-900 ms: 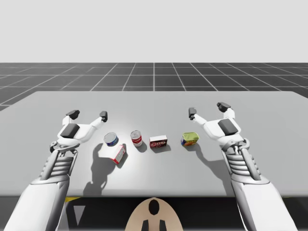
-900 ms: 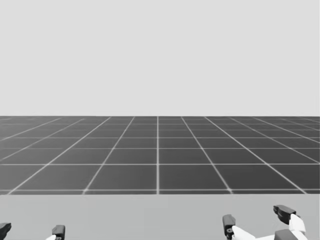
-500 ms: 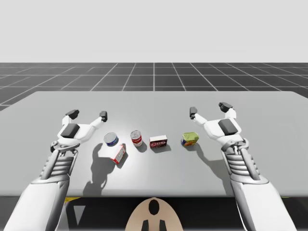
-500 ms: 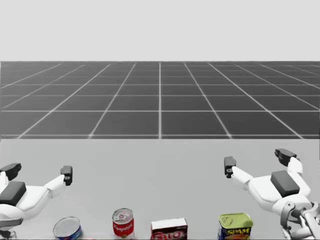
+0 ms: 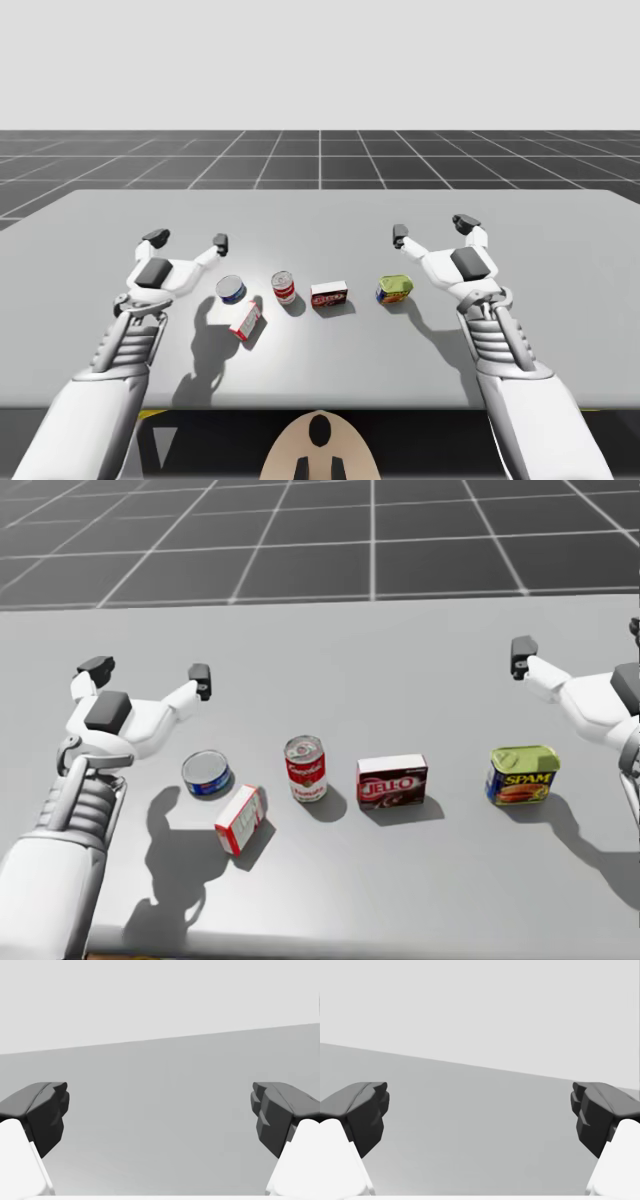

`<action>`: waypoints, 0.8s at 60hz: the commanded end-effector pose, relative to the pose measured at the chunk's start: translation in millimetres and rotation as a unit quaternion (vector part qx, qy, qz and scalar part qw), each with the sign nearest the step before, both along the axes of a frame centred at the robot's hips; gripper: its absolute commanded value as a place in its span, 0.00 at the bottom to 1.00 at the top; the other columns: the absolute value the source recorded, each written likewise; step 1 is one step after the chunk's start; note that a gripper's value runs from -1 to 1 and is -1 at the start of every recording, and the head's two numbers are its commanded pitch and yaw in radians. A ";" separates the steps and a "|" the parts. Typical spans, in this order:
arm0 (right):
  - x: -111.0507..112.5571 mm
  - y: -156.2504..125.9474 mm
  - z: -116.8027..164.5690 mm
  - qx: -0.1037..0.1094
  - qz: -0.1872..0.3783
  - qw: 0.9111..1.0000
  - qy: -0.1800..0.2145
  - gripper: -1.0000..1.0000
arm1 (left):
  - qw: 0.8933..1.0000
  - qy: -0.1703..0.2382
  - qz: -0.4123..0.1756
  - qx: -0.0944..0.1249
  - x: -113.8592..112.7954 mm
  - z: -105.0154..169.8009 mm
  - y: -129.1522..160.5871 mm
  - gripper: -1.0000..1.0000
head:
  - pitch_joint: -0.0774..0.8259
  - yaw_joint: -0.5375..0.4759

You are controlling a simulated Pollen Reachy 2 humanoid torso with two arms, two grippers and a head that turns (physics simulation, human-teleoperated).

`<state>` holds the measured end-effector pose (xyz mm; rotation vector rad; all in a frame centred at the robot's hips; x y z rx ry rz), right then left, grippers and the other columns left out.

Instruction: Lift the red soup can off the table.

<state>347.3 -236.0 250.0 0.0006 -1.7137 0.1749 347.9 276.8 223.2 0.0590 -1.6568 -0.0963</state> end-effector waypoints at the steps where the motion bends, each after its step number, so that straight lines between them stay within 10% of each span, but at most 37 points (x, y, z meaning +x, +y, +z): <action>1: 0.5 -1.0 0.2 -0.002 -0.001 1.000 0.000 0.00 | 1.000 -0.001 -0.004 0.003 -0.7 -0.5 -2.4 0.00 | 0.75 0.68; 32: 1.1 -3.0 2.1 0.001 -0.007 1.000 -0.004 0.00 | 0.994 0.048 -0.098 -0.013 -46.1 42.9 -24.6 0.00 | 0.78 0.69; 48: 1.3 -3.0 2.3 0.003 -0.005 1.000 -0.004 0.00 | 0.956 0.150 -0.252 0.032 -91.0 63.5 -38.1 0.00 | 0.77 0.69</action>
